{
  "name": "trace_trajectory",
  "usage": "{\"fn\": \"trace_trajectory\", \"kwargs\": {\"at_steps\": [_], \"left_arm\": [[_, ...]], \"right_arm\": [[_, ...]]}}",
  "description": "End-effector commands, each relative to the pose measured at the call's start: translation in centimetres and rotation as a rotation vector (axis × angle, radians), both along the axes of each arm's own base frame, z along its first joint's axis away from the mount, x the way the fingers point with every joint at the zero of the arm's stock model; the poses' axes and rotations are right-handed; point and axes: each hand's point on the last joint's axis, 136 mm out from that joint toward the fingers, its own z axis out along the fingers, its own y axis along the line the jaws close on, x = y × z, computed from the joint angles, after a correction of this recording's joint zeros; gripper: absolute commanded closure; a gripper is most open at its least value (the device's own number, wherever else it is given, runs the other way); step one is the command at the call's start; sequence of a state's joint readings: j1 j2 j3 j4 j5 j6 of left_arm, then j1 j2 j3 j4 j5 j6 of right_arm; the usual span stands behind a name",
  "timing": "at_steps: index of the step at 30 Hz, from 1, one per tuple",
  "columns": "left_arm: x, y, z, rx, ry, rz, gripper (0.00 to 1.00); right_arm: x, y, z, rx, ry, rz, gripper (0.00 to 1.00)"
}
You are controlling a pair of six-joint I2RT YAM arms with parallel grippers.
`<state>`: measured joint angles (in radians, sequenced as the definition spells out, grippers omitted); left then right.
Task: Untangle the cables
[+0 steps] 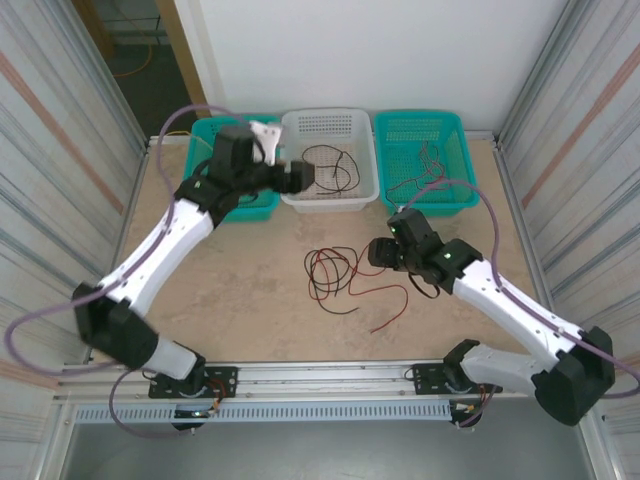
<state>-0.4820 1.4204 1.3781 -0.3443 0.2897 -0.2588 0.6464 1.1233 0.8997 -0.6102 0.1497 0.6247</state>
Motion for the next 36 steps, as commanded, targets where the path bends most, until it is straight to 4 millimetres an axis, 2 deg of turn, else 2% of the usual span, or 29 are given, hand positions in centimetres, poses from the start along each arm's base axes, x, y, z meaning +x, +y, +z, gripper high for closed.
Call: {"fn": "trace_trajectory", "kwargs": {"at_steps": [1, 4, 6, 8, 11, 13, 15, 20, 22, 24, 28, 32, 36], "left_arm": [[-3.7, 1.0, -2.9, -0.010, 0.044, -0.035, 0.21], [-6.8, 2.5, -4.2, -0.016, 0.059, -0.034, 0.28], [-8.2, 3.2, -4.9, -0.018, 0.059, -0.036, 0.33], [-9.3, 3.4, -5.9, -0.026, 0.078, -0.045, 0.43], [-10.4, 3.2, -7.0, -0.040, 0.114, -0.065, 0.61], [-11.1, 2.6, -7.9, -0.035, 0.125, -0.089, 0.76], [-11.7, 1.7, -8.9, -0.021, 0.131, -0.115, 0.83], [-12.4, -0.3, -11.8, 0.049, 0.164, -0.155, 0.83], [-12.5, -1.3, -12.9, 0.059, 0.173, -0.163, 0.72], [-12.6, -2.2, -13.8, 0.027, 0.203, -0.175, 0.64], [-12.1, -3.1, -15.4, 0.000, 0.246, -0.171, 0.55], [-11.8, -4.2, -16.9, 0.008, 0.307, -0.194, 0.57], [-11.5, -4.7, -18.2, 0.044, 0.344, -0.199, 0.67]], "right_arm": [[1.5, 3.0, 0.6, 0.080, -0.010, 0.081, 0.31], [1.7, 4.7, 0.3, 0.106, 0.009, 0.118, 0.31], [1.8, 5.0, -0.4, 0.077, 0.028, 0.121, 0.31], [2.0, 4.1, -1.6, 0.004, 0.063, 0.080, 0.32], [1.8, 0.8, -3.6, -0.109, 0.134, -0.058, 0.33], [1.2, -0.8, -4.7, -0.114, 0.175, -0.133, 0.33], [0.5, -1.4, -5.6, -0.085, 0.208, -0.174, 0.33], [0.1, 0.0, -6.0, -0.020, 0.214, -0.148, 0.33], [0.4, 0.4, -5.9, -0.017, 0.211, -0.143, 0.34], [0.6, 0.6, -5.8, -0.013, 0.209, -0.142, 0.34], [1.1, 1.6, -5.3, 0.023, 0.202, -0.112, 0.34], [1.3, 2.3, -5.2, 0.038, 0.204, -0.094, 0.35], [1.5, 2.4, -4.9, 0.045, 0.194, -0.085, 0.35]]}}
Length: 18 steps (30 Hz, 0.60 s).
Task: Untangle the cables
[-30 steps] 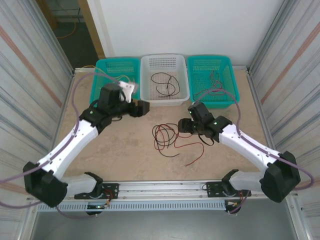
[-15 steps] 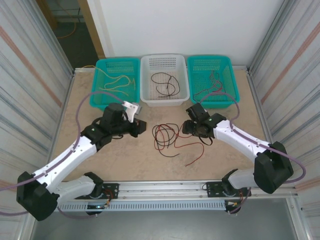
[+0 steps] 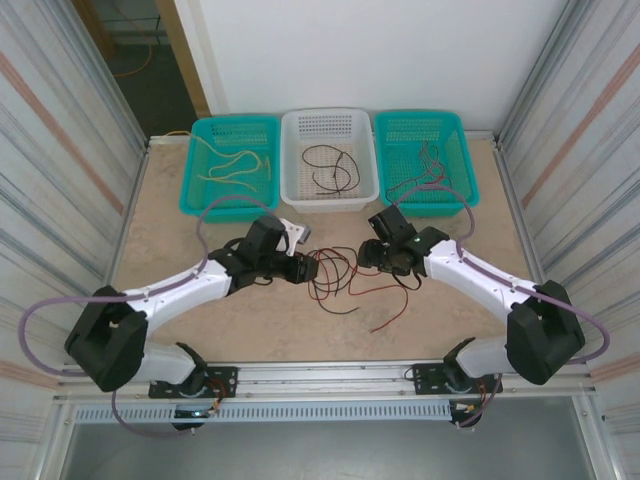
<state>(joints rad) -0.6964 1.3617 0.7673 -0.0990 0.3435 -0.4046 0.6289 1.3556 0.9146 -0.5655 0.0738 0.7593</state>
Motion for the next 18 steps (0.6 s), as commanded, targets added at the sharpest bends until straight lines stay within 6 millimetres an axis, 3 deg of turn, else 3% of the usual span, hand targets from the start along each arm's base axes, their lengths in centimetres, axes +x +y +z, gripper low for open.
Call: {"fn": "trace_trajectory", "kwargs": {"at_steps": [1, 3, 6, 14, 18], "left_arm": [[0.6, -1.2, 1.2, -0.022, -0.022, -0.017, 0.72], [0.7, -1.2, 1.5, -0.016, -0.024, -0.018, 0.88], [0.8, -1.2, 3.7, -0.036, -0.062, -0.021, 1.00], [0.0, -1.8, 11.9, -0.142, -0.168, -0.081, 1.00], [-1.3, -2.1, 17.1, -0.202, -0.247, -0.168, 1.00]], "right_arm": [[0.6, 0.8, 1.0, 0.031, -0.016, 0.003, 0.35], [0.6, 0.9, 1.3, 0.041, -0.028, 0.009, 0.35], [0.8, 1.5, 2.2, 0.079, -0.063, 0.029, 0.35], [1.3, 3.7, 6.7, 0.184, -0.222, 0.135, 0.35], [1.4, 5.0, 9.6, 0.239, -0.316, 0.206, 0.33]]}}
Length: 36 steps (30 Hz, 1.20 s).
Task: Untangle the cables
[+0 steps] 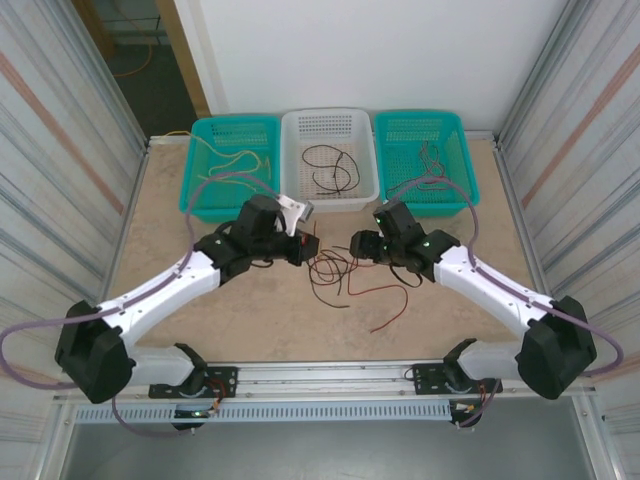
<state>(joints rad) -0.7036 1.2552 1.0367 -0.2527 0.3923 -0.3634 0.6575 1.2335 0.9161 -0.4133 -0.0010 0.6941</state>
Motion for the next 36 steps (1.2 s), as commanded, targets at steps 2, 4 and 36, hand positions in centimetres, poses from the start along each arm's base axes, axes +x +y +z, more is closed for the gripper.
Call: {"fn": "trace_trajectory", "kwargs": {"at_steps": [2, 4, 36], "left_arm": [[-2.2, 0.2, 6.5, -0.053, -0.132, -0.109, 1.00], [-2.2, 0.9, 8.7, -0.067, -0.178, -0.095, 1.00], [-1.6, 2.9, 21.6, -0.371, -0.301, -0.172, 1.00]], "right_arm": [[0.6, 2.0, 4.9, 0.071, -0.152, 0.109, 0.33], [0.7, 2.7, 6.6, 0.089, -0.192, 0.144, 0.33], [-6.2, 11.7, 21.5, 0.202, -0.565, 0.627, 0.70]]}}
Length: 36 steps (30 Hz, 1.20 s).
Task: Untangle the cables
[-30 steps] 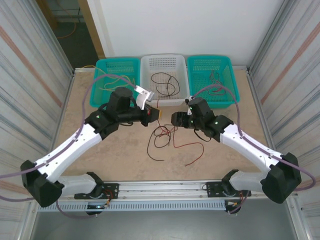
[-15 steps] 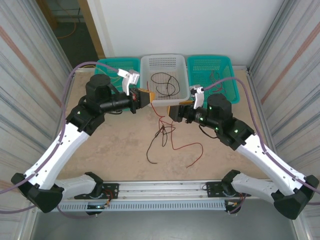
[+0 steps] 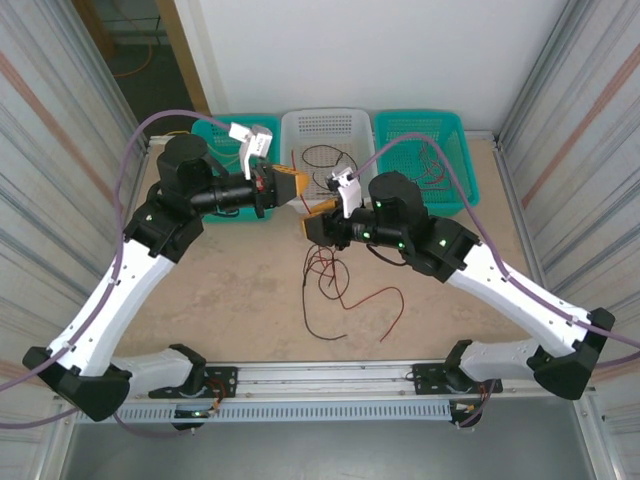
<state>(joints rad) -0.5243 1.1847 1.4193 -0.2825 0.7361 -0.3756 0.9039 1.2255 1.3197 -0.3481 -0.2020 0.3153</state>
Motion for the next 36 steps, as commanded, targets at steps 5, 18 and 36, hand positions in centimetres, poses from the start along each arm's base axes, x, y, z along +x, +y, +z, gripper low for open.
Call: {"fn": "trace_trajectory", "kwargs": {"at_steps": [5, 18, 36], "left_arm": [[0.5, 0.5, 1.3, -0.027, -0.032, 0.005, 1.00], [1.9, 4.7, -2.3, -0.051, -0.084, 0.266, 0.29], [1.2, -2.0, -12.5, -0.074, 0.051, 0.121, 0.29]], "right_arm": [[-0.1, -0.1, 1.9, 0.011, -0.062, 0.001, 0.99], [2.9, -4.0, 6.1, 0.185, -0.039, -0.154, 1.00], [2.6, -5.5, 13.1, 0.374, -0.112, -0.150, 1.00]]}}
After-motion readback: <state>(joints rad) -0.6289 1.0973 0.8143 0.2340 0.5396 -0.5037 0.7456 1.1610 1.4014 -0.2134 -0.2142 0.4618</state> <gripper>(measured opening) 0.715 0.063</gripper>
